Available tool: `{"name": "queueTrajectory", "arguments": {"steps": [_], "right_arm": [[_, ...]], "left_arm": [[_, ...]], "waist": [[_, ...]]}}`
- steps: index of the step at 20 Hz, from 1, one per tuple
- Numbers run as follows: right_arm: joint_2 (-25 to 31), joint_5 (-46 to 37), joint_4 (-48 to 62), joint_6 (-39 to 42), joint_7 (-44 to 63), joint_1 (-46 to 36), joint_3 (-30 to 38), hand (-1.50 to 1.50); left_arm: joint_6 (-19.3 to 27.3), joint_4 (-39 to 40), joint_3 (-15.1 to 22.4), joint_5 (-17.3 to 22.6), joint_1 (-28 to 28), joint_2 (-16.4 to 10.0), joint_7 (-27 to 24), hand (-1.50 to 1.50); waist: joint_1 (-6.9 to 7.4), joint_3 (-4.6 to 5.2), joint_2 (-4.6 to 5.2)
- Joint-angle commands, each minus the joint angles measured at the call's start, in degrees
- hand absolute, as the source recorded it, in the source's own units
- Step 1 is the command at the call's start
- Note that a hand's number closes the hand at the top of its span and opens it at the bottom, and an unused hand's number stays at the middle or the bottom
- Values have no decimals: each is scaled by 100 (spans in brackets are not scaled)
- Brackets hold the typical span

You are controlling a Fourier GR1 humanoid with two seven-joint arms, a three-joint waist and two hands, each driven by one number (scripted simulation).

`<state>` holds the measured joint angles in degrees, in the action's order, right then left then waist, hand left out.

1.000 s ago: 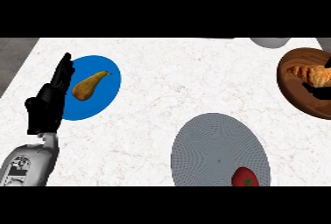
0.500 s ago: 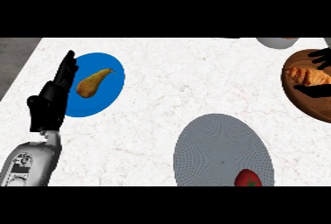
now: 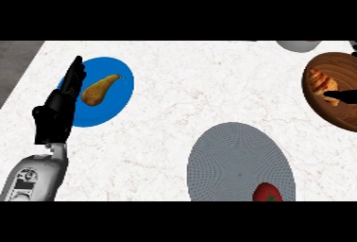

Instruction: Pick the croissant from the placemat and place it in the bowl

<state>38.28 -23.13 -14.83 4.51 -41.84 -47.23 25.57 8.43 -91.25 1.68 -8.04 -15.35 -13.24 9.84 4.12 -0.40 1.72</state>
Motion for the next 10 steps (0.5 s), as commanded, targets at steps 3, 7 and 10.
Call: {"name": "queueTrajectory", "arguments": {"steps": [3, 7, 10], "right_arm": [[657, 382, 456, 766, -233, 47, 441, -150], [918, 535, 658, 1482, -401, 226, 578, -150], [1220, 614, 716, 2103, -586, 425, 643, -150]], "left_arm": [[-20, -260, -30, 10, 101, -36, 204, 0], [-114, -40, -166, 77, 112, -127, -75, 0], [-168, -114, -256, 195, 288, -143, -138, 0]], "waist": [[-41, -3, -31], [-90, -1, -19], [-113, 0, -41]]}}
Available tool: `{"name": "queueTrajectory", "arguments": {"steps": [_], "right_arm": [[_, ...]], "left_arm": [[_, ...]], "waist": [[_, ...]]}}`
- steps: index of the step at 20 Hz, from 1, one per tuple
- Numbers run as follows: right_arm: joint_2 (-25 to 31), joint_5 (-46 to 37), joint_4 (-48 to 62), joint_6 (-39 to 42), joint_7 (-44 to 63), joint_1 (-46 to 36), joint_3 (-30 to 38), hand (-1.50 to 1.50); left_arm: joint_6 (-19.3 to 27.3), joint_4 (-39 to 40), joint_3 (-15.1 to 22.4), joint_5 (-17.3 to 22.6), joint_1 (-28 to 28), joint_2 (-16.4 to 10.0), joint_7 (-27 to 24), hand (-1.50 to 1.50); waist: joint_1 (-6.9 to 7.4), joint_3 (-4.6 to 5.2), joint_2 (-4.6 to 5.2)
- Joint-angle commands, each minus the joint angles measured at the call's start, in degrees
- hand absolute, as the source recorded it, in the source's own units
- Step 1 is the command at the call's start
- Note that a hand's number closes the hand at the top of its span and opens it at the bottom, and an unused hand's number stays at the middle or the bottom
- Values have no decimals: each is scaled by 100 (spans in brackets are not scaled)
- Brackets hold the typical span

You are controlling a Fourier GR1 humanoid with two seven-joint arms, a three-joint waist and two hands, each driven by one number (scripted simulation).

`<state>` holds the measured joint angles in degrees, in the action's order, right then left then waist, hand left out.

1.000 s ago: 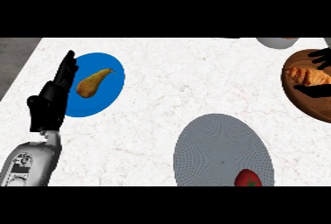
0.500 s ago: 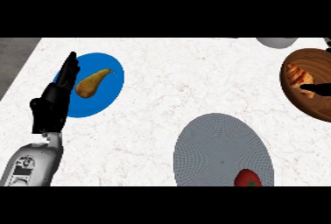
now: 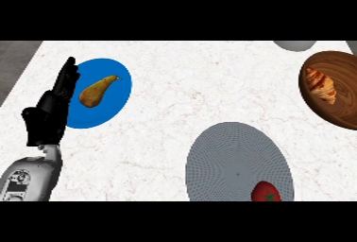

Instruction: Pick the croissant from the placemat and place it in the bowl

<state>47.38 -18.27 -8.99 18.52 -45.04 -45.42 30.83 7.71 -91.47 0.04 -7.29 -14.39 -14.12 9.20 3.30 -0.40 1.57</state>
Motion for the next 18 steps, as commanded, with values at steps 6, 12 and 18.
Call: {"name": "queueTrajectory", "arguments": {"steps": [6, 12, 18], "right_arm": [[551, 173, 32, 1613, -646, 690, 80, -150], [610, 275, -147, 1999, -963, 1120, 66, -150], [491, 388, -346, 1980, -1237, 1520, 30, -150]], "left_arm": [[30, 5, -55, -6, -186, 25, 229, 0], [102, -7, -36, -86, 16, 72, 101, 0], [-63, -97, -100, 35, 303, -15, -57, 0]], "waist": [[-132, -13, -37], [-183, -22, -37], [-168, -14, -82]]}}
